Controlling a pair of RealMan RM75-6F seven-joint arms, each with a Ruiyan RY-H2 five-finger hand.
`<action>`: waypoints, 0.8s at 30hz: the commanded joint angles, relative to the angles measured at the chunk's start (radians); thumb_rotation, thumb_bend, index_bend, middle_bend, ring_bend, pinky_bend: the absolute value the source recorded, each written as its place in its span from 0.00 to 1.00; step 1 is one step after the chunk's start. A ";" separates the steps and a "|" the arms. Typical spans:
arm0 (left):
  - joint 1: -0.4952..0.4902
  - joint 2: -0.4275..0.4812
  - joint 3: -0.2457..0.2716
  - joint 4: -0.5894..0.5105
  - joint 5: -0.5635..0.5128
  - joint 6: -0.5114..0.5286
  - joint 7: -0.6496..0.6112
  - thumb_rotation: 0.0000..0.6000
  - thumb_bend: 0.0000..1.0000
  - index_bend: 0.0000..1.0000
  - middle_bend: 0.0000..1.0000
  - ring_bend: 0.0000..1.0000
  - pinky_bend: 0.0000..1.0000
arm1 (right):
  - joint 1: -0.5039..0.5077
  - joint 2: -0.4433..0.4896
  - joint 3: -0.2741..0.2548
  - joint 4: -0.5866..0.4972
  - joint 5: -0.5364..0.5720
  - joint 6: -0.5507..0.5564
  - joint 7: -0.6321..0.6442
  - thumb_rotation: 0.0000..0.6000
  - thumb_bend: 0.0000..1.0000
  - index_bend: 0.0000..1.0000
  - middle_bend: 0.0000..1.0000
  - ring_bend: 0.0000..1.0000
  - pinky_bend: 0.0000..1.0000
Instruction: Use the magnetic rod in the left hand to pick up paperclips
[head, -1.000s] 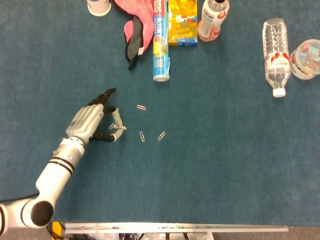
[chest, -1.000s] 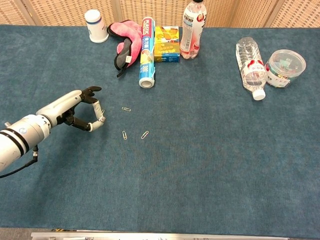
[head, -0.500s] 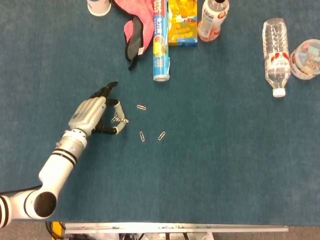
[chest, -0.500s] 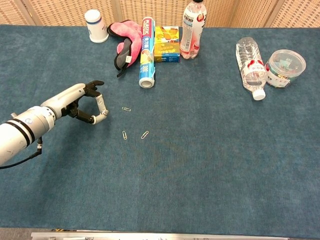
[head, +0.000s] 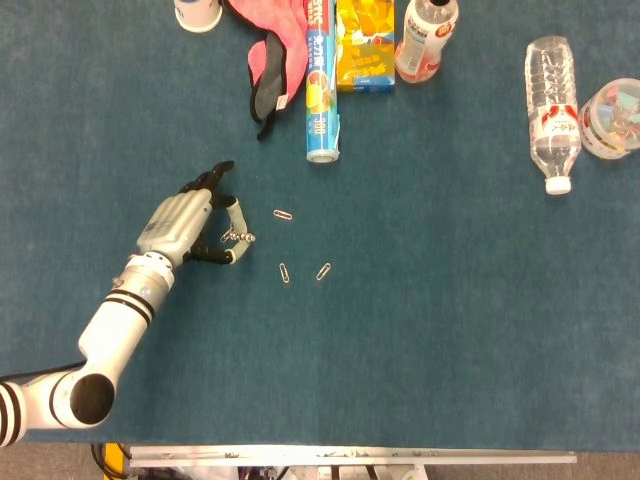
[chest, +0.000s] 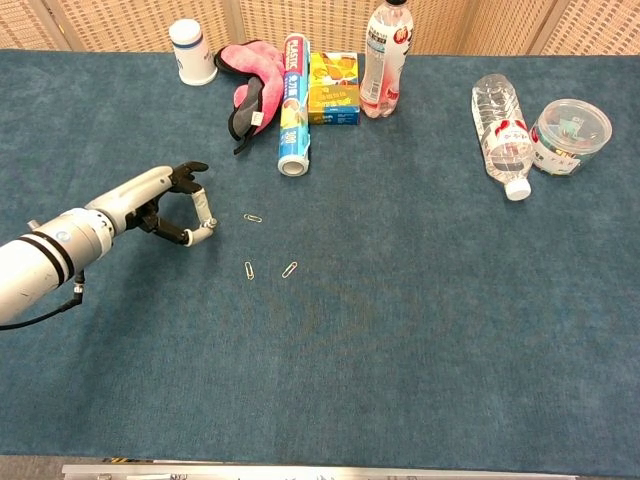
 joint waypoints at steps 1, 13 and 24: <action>0.005 0.015 0.003 -0.025 0.014 0.018 0.003 1.00 0.36 0.57 0.00 0.00 0.08 | 0.000 0.000 0.000 -0.001 -0.001 0.000 0.000 1.00 0.31 0.60 0.45 0.37 0.54; 0.032 0.079 0.023 -0.197 0.093 0.100 0.015 1.00 0.36 0.57 0.00 0.00 0.08 | -0.004 0.002 0.000 -0.009 -0.007 0.014 -0.005 1.00 0.31 0.60 0.45 0.37 0.54; 0.038 0.058 0.050 -0.255 0.133 0.114 0.006 1.00 0.36 0.57 0.00 0.00 0.08 | -0.011 0.004 -0.001 -0.005 -0.004 0.019 0.005 1.00 0.31 0.60 0.45 0.37 0.54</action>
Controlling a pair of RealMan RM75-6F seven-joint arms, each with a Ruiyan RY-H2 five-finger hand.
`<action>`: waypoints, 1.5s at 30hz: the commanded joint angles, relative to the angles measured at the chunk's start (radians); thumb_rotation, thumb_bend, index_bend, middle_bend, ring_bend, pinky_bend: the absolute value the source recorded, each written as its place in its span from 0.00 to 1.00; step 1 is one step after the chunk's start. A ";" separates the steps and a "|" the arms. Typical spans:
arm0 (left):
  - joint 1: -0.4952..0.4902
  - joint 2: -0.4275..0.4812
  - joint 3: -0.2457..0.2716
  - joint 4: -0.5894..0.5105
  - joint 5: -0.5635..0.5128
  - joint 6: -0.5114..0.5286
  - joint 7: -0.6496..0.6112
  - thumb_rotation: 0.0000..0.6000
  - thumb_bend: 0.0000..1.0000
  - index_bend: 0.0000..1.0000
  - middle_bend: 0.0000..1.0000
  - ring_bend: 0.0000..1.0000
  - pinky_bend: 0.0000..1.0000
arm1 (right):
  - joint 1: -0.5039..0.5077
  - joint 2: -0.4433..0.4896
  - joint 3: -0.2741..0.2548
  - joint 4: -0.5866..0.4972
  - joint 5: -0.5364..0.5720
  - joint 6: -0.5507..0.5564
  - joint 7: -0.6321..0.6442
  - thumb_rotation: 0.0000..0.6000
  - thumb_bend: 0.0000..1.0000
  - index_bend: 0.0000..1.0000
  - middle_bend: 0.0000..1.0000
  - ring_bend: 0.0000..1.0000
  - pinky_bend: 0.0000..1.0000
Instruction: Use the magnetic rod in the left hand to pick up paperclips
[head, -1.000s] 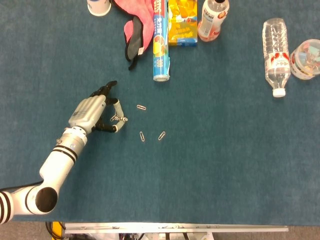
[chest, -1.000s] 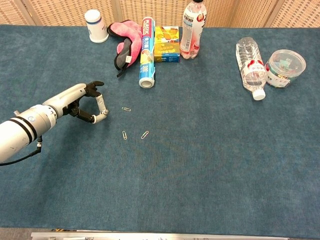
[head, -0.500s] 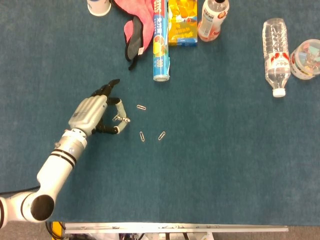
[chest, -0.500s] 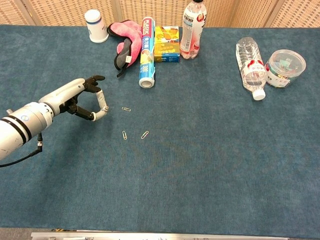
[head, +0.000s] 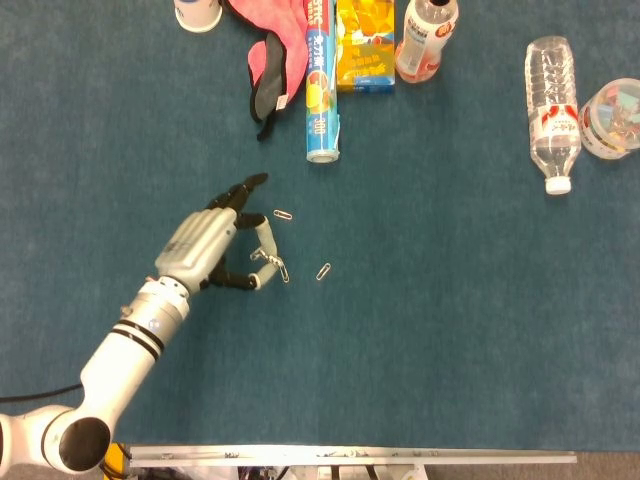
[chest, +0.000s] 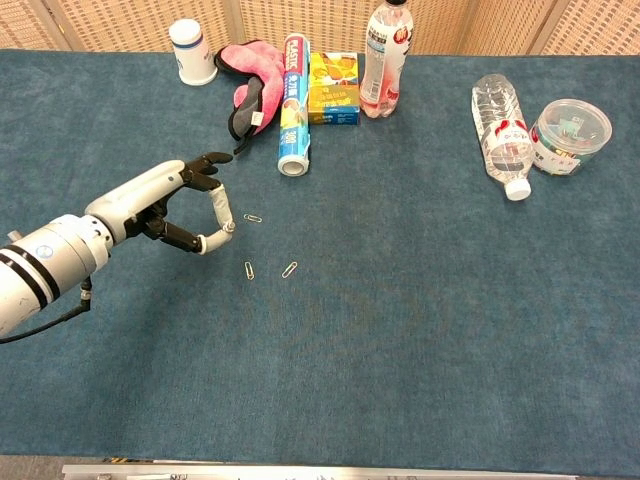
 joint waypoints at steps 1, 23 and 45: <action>0.001 -0.011 0.009 -0.008 0.009 0.003 0.001 1.00 0.36 0.57 0.00 0.00 0.08 | -0.001 -0.001 0.000 0.002 0.001 0.000 0.002 1.00 0.31 0.60 0.45 0.37 0.54; -0.017 -0.100 0.025 0.047 -0.007 -0.035 -0.030 1.00 0.36 0.57 0.00 0.00 0.08 | -0.011 -0.003 -0.001 0.022 0.007 0.001 0.031 1.00 0.31 0.60 0.45 0.37 0.54; -0.016 -0.158 0.033 0.122 -0.014 -0.057 -0.060 1.00 0.36 0.57 0.00 0.00 0.08 | -0.012 -0.018 -0.001 0.050 0.021 -0.020 0.053 1.00 0.31 0.60 0.45 0.37 0.54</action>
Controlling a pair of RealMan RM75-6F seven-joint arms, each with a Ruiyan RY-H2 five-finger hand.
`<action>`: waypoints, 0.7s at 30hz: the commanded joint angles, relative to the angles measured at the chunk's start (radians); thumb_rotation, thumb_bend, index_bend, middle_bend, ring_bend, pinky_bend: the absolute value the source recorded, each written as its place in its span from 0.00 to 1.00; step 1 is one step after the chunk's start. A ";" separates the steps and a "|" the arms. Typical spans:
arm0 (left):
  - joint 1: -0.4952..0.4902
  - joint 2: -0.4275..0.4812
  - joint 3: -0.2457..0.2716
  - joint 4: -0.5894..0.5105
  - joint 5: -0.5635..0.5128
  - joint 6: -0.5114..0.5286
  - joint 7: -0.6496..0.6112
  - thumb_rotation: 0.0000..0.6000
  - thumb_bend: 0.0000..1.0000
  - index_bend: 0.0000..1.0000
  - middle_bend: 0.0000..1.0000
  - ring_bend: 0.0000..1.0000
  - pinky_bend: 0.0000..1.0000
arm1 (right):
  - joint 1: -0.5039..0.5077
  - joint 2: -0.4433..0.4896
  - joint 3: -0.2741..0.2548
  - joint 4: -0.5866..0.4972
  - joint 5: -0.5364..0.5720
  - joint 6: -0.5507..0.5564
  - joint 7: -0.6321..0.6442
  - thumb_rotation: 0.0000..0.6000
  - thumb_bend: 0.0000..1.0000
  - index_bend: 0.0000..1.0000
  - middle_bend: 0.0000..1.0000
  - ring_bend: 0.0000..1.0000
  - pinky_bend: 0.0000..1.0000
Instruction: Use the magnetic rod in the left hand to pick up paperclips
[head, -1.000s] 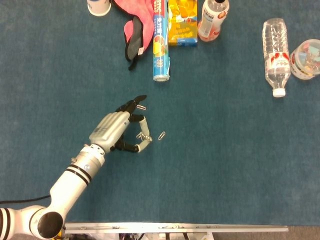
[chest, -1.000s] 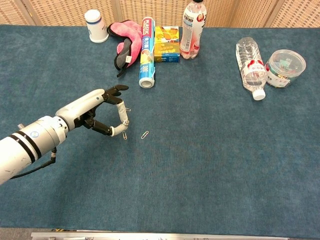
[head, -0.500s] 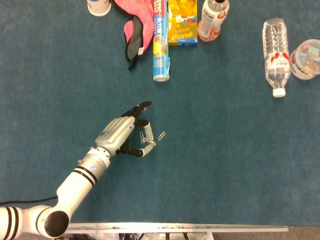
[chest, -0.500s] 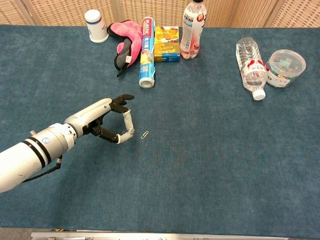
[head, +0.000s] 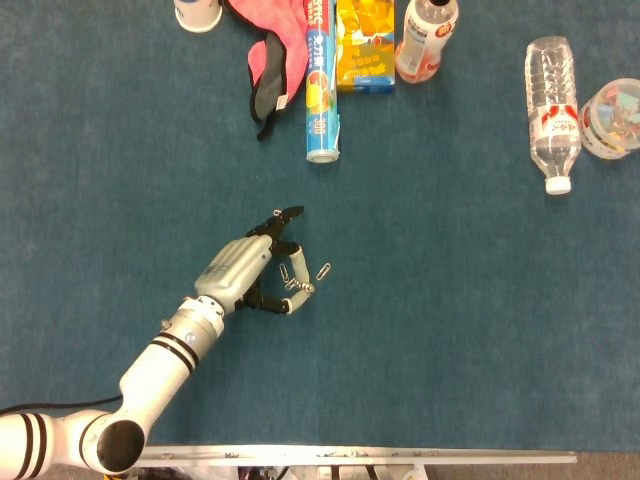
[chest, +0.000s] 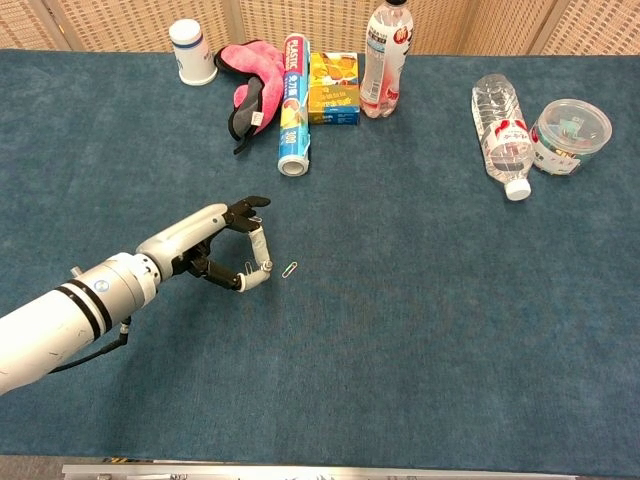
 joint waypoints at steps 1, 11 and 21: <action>0.000 -0.005 0.000 0.007 -0.001 -0.004 -0.004 1.00 0.36 0.57 0.00 0.00 0.08 | -0.001 0.000 0.000 0.002 0.000 0.000 0.002 1.00 0.31 0.60 0.45 0.37 0.54; 0.002 -0.022 -0.002 0.039 0.002 -0.019 -0.030 1.00 0.36 0.57 0.00 0.00 0.08 | -0.005 0.000 -0.002 0.005 0.003 -0.003 0.005 1.00 0.31 0.60 0.45 0.37 0.54; 0.012 -0.018 0.003 0.051 0.012 -0.023 -0.052 1.00 0.36 0.57 0.00 0.00 0.08 | -0.004 0.001 -0.001 0.003 -0.001 -0.004 0.003 1.00 0.31 0.60 0.45 0.37 0.54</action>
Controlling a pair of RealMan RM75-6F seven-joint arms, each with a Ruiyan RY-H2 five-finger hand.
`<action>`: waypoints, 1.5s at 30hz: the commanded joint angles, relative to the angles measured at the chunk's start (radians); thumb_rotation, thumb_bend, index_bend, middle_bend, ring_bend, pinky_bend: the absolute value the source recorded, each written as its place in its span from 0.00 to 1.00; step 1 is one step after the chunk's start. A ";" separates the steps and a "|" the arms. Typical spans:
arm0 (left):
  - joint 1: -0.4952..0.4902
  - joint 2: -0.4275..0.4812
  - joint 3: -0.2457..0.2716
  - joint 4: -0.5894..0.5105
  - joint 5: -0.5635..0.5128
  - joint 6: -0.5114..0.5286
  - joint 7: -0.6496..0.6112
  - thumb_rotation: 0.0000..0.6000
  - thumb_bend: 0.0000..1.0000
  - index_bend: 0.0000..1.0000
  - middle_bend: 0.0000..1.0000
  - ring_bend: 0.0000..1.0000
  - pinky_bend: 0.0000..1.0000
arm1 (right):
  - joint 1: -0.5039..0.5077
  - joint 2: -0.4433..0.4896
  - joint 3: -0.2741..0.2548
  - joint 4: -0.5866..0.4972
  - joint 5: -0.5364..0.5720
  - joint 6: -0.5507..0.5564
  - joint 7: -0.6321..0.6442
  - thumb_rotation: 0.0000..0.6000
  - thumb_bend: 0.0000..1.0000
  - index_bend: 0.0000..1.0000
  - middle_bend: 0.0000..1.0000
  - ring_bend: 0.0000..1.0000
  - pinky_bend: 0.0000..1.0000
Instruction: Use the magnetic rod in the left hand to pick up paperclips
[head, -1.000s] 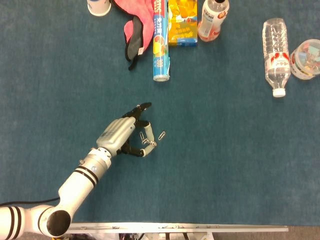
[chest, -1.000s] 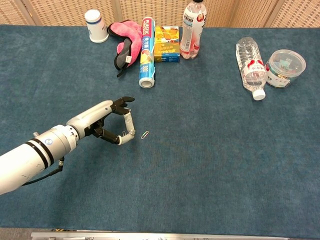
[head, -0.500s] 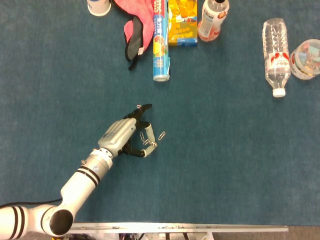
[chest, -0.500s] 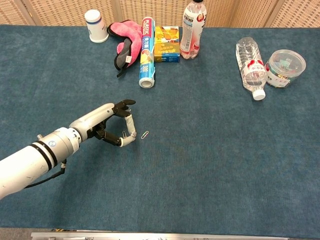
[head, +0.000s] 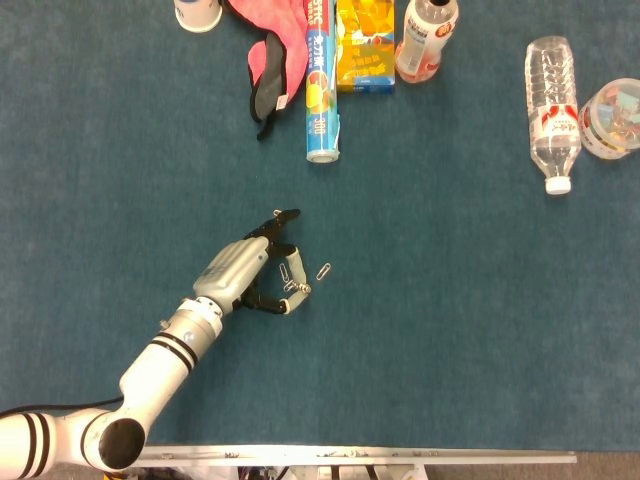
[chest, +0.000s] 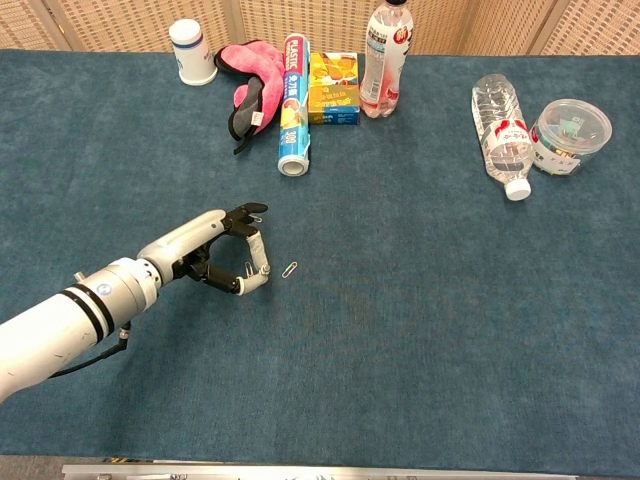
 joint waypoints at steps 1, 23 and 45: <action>0.002 0.001 0.000 0.002 0.003 -0.001 -0.004 1.00 0.36 0.57 0.00 0.00 0.08 | -0.001 0.001 0.000 -0.001 0.000 0.001 0.000 1.00 0.31 0.60 0.45 0.37 0.54; -0.004 -0.002 -0.009 0.028 0.012 -0.025 -0.020 1.00 0.36 0.57 0.00 0.00 0.08 | 0.001 0.001 0.001 -0.003 -0.001 -0.004 -0.001 1.00 0.31 0.60 0.45 0.37 0.54; -0.001 0.001 -0.006 0.049 0.017 -0.037 -0.041 1.00 0.36 0.57 0.00 0.00 0.08 | 0.007 -0.001 0.001 -0.003 -0.001 -0.014 -0.002 1.00 0.31 0.60 0.45 0.37 0.54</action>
